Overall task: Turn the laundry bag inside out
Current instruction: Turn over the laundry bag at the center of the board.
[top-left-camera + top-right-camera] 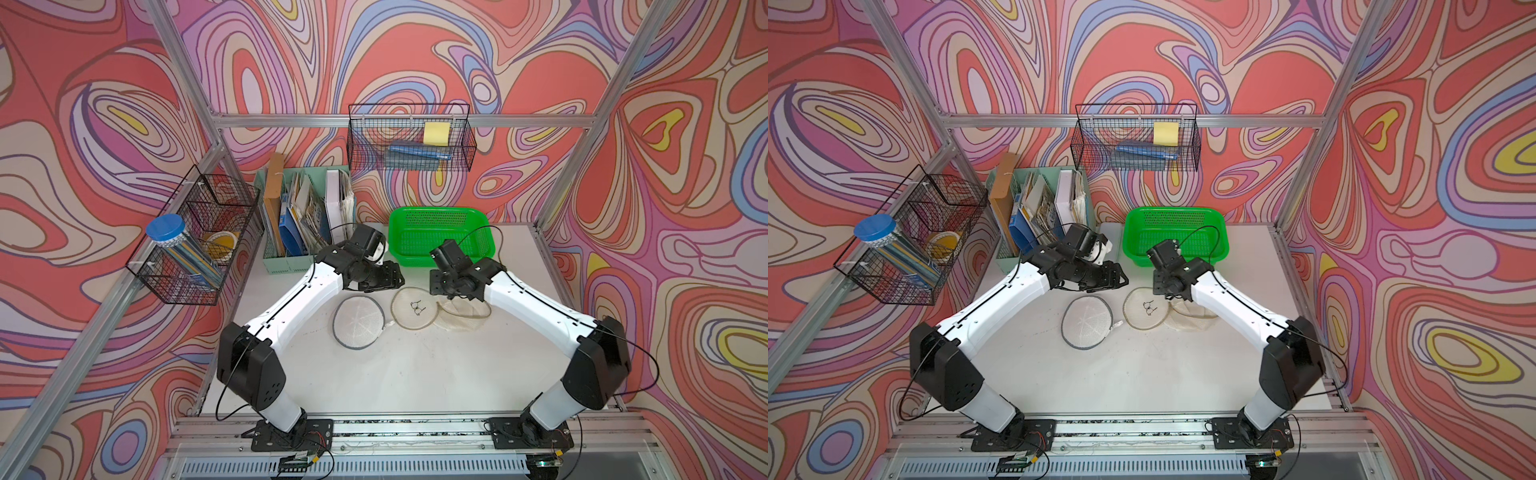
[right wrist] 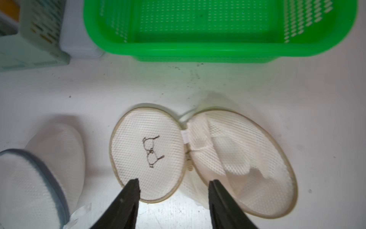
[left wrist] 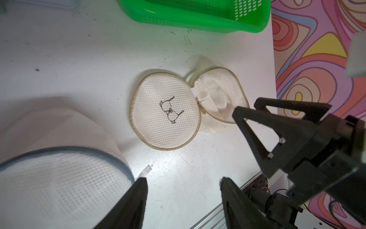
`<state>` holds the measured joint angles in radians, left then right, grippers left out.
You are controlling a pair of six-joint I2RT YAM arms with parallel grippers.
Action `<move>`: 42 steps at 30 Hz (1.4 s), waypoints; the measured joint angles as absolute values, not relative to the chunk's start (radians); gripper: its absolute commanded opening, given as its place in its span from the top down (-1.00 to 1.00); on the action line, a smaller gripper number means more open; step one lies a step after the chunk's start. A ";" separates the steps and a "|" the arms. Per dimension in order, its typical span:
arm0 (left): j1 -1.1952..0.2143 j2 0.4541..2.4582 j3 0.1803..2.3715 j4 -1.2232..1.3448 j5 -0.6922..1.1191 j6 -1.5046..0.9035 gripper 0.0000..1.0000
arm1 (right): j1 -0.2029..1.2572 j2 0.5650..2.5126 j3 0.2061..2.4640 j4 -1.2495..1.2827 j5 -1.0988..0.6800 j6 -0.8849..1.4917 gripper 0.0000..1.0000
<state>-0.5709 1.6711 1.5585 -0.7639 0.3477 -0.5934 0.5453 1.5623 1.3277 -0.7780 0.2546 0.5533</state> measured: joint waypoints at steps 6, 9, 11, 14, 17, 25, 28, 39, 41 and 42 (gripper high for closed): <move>-0.723 1.970 1.906 -0.815 0.343 -0.614 -0.14 | 0.314 1.422 1.076 -0.726 0.217 0.582 -0.66; -0.779 2.116 2.083 -0.856 0.341 -0.619 -0.13 | 0.253 1.378 1.000 -0.701 0.194 0.584 -0.59; -0.805 2.186 2.162 -0.881 0.342 -0.621 -0.13 | 0.214 1.363 0.958 -0.664 0.165 0.588 -0.52; -0.825 2.253 2.220 -0.913 0.346 -0.625 -0.13 | 0.155 1.378 0.902 -0.591 0.100 0.596 -0.23; -0.825 2.267 2.225 -0.939 0.345 -0.628 -0.13 | 0.112 1.449 0.881 -0.532 0.035 0.617 -0.07; -0.818 2.266 2.226 -0.981 0.328 -0.625 -0.13 | 0.104 1.534 0.867 -0.439 -0.096 0.643 1.00; -0.816 2.250 2.196 -0.986 0.310 -0.621 -0.12 | 0.133 1.534 0.870 -0.426 -0.102 0.648 1.00; -0.702 2.063 1.955 -0.982 0.330 -0.664 -0.28 | 0.505 1.607 1.119 -0.470 0.043 0.625 1.00; -0.681 2.052 1.943 -0.984 0.331 -0.682 -0.32 | 0.541 1.606 1.148 -0.481 0.068 0.611 1.00; -0.670 2.051 1.942 -0.985 0.332 -0.691 -0.33 | 0.553 1.606 1.155 -0.478 0.073 0.604 1.00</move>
